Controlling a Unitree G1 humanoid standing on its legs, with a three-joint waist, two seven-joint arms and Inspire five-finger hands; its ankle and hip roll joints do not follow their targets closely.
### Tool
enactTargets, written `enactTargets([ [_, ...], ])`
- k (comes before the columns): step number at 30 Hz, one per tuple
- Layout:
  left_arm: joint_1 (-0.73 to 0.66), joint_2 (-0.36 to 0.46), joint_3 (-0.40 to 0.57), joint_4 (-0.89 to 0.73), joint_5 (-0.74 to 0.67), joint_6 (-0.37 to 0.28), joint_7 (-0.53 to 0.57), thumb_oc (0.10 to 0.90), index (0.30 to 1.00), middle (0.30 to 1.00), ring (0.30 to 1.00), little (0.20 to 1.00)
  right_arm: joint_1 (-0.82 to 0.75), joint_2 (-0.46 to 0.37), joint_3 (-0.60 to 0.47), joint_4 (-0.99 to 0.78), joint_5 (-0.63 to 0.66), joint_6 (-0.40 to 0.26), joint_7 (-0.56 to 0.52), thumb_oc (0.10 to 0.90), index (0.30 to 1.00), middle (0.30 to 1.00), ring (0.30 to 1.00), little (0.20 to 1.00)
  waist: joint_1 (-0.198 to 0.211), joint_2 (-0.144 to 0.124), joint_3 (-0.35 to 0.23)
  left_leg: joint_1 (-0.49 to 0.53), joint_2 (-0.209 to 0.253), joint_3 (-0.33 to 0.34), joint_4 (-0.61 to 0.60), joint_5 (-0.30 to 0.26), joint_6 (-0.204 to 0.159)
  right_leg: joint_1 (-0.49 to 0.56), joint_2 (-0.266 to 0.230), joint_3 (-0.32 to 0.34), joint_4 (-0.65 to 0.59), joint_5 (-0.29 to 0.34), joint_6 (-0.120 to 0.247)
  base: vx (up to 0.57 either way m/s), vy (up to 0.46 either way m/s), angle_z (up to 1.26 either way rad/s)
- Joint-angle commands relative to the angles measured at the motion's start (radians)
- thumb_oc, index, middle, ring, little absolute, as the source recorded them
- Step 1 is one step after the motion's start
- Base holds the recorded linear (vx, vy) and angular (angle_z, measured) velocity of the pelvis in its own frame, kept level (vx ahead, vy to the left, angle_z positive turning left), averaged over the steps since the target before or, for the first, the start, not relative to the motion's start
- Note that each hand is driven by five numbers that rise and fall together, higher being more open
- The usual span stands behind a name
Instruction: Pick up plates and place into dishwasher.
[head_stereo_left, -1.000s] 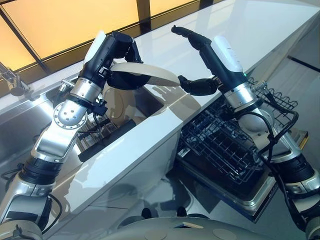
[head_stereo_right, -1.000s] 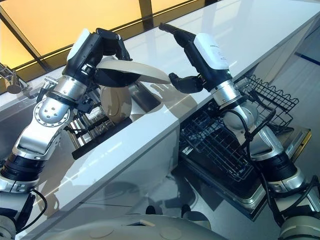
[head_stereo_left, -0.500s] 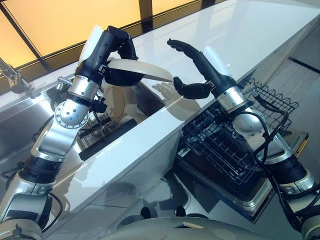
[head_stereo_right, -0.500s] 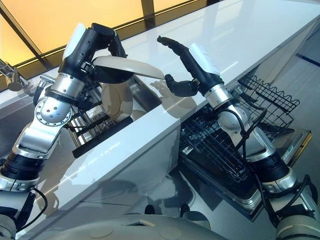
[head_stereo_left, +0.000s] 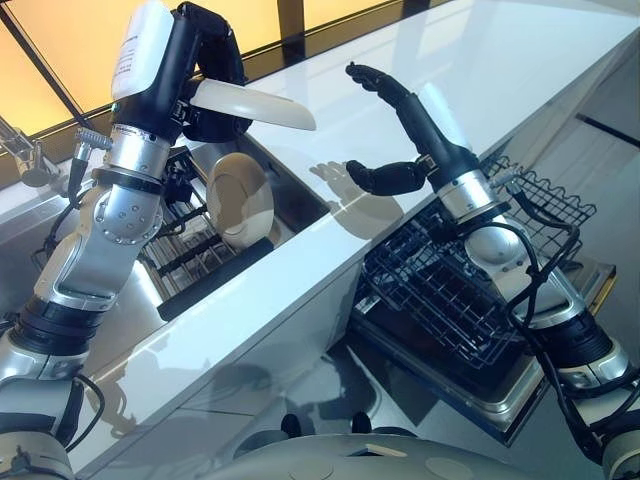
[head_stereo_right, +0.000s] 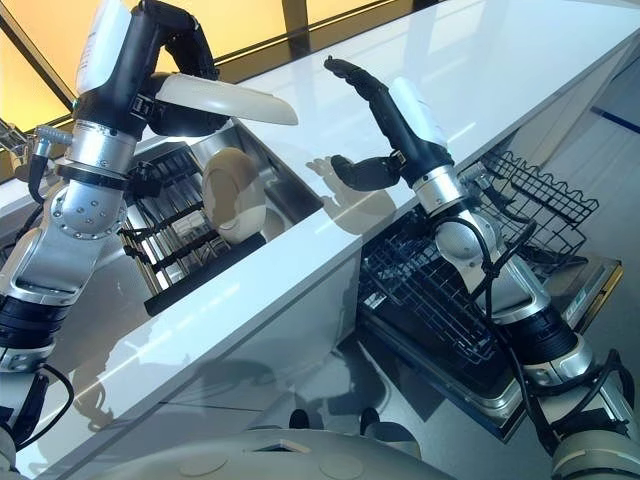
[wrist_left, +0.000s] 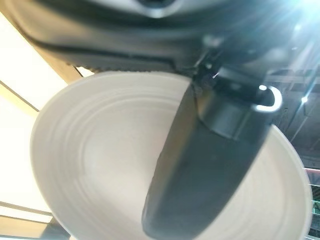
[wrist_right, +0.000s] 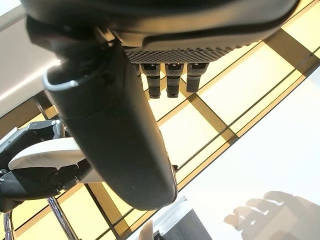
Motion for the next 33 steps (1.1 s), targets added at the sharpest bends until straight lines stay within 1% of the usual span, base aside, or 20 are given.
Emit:
enactTargets([
  [1,-0.115,0.042,0.059,0.016,0.04,-0.06,0.049,0.1,0.3,0.3,0.3,0.2,-0.104,0.013,-0.093,-0.095,0.031,-0.067,-0.076,0.8,0.9,0.9,0.9,0.9,0.003,-0.016,-0.109,-0.011,-0.069,-0.011,0.011,-0.053,-0.003,-0.024,-0.006,-0.024,0.052,-0.009,0.084,0.0,0.0,0.0],
  [6,-0.118,0.024,0.043,0.006,0.015,-0.057,0.027,0.1,0.3,0.3,0.3,0.2,-0.114,0.026,-0.08,-0.108,0.076,-0.065,-0.064,0.8,0.9,0.9,0.9,0.9,0.002,-0.014,-0.109,-0.011,-0.069,-0.018,0.014,-0.053,-0.003,-0.025,-0.003,-0.014,0.052,-0.009,0.082,0.01,-0.013,-0.04],
  [9,-0.127,0.008,0.024,-0.004,0.008,-0.055,0.017,0.1,0.3,0.3,0.3,0.2,-0.122,0.041,-0.063,-0.117,0.129,-0.061,-0.041,0.8,0.9,0.9,0.9,0.9,0.001,-0.015,-0.108,-0.011,-0.068,-0.024,0.015,-0.053,-0.003,-0.024,0.0,-0.007,0.053,-0.011,0.081,0.01,-0.012,-0.02],
  [11,-0.138,-0.005,0.006,0.0,-0.002,-0.054,0.017,0.1,0.3,0.3,0.3,0.2,-0.131,0.053,-0.048,-0.116,0.139,-0.06,-0.034,0.8,0.9,0.9,0.9,0.9,0.0,-0.015,-0.108,-0.012,-0.067,-0.025,0.016,-0.053,-0.003,-0.025,0.001,-0.005,0.053,-0.011,0.08,0.0,0.0,0.0],
  [17,-0.17,-0.077,-0.054,-0.008,-0.095,-0.038,-0.002,0.1,0.3,0.3,0.3,0.2,-0.165,0.11,-0.002,-0.114,0.147,-0.049,-0.043,0.8,0.9,0.9,0.9,0.9,0.0,-0.018,-0.108,-0.01,-0.065,-0.022,0.016,-0.054,-0.003,-0.022,0.002,-0.01,0.05,-0.01,0.079,0.01,-0.01,0.0],
  [21,-0.152,-0.144,-0.078,-0.034,-0.181,-0.038,-0.042,0.1,0.3,0.3,0.3,0.2,-0.169,0.141,0.018,-0.122,0.141,-0.043,-0.052,0.8,0.9,0.9,0.9,0.9,0.0,-0.02,-0.106,-0.008,-0.064,-0.016,0.017,-0.056,-0.002,-0.021,0.003,-0.012,0.041,-0.007,0.078,0.0,0.0,0.0],
  [22,-0.151,-0.153,-0.082,-0.038,-0.181,-0.038,-0.047,0.1,0.3,0.3,0.3,0.2,-0.169,0.146,0.02,-0.122,0.142,-0.041,-0.052,0.8,0.9,0.9,0.9,0.9,0.0,-0.02,-0.105,-0.008,-0.063,-0.016,0.016,-0.056,-0.002,-0.021,0.003,-0.012,0.041,-0.007,0.078,0.0,0.0,0.0],
  [23,-0.15,-0.163,-0.089,-0.042,-0.212,-0.036,-0.054,0.1,0.3,0.3,0.3,0.2,-0.171,0.153,0.023,-0.121,0.149,-0.039,-0.053,0.8,0.9,0.9,0.9,0.9,-0.001,-0.019,-0.105,-0.007,-0.063,-0.014,0.016,-0.057,-0.002,-0.021,0.004,-0.012,0.042,-0.008,0.079,0.0,0.0,0.0],
  [24,-0.151,-0.175,-0.096,-0.045,-0.239,-0.035,-0.06,0.1,0.3,0.3,0.3,0.2,-0.172,0.158,0.027,-0.121,0.153,-0.036,-0.057,0.72,0.832,0.832,0.832,0.82,-0.002,-0.019,-0.105,-0.007,-0.062,-0.012,0.016,-0.057,-0.002,-0.02,0.004,-0.012,0.041,-0.008,0.079,0.0,-0.015,-0.03],
  [25,-0.152,-0.192,-0.103,-0.051,-0.246,-0.033,-0.066,0.1,0.3,0.3,0.3,0.2,-0.174,0.167,0.031,-0.12,0.156,-0.032,-0.059,0.479,0.625,0.625,0.625,0.579,-0.002,-0.019,-0.104,-0.008,-0.062,-0.01,0.016,-0.056,-0.003,-0.02,0.003,-0.013,0.04,-0.007,0.079,0.0,0.0,0.0],
  [26,-0.156,-0.208,-0.117,-0.056,-0.284,-0.037,-0.07,0.1,0.3,0.3,0.3,0.2,-0.176,0.177,0.039,-0.115,0.159,-0.029,-0.068,0.259,0.436,0.436,0.436,0.359,-0.003,-0.02,-0.103,-0.007,-0.061,-0.008,0.014,-0.057,-0.002,-0.02,0.004,-0.014,0.038,-0.007,0.079,0.0,0.0,0.0],
  [28,-0.158,-0.226,-0.127,-0.063,-0.278,-0.04,-0.07,0.1,0.3,0.3,0.3,0.2,-0.178,0.189,0.045,-0.111,0.152,-0.022,-0.074,0.204,0.389,0.389,0.389,0.304,-0.004,-0.019,-0.103,-0.007,-0.061,-0.008,0.013,-0.056,-0.002,-0.019,0.004,-0.015,0.036,-0.006,0.079,0.0,0.0,0.0],
  [29,-0.161,-0.231,-0.134,-0.063,-0.291,-0.044,-0.07,0.1,0.3,0.3,0.3,0.2,-0.18,0.193,0.048,-0.105,0.15,-0.023,-0.079,0.1,0.3,0.3,0.3,0.2,-0.004,-0.02,-0.103,-0.006,-0.061,-0.007,0.013,-0.057,-0.002,-0.019,0.004,-0.015,0.035,-0.005,0.08,0.0,0.0,0.0],
  [33,-0.161,-0.244,-0.139,-0.081,-0.276,-0.046,-0.067,0.1,0.3,0.3,0.3,0.2,-0.169,0.198,0.048,-0.103,0.135,-0.025,-0.093,0.1,0.3,0.3,0.3,0.2,-0.006,-0.019,-0.105,-0.007,-0.062,-0.005,0.009,-0.057,-0.001,-0.02,0.004,-0.016,0.031,-0.003,0.081,0.0,0.0,0.0],
])
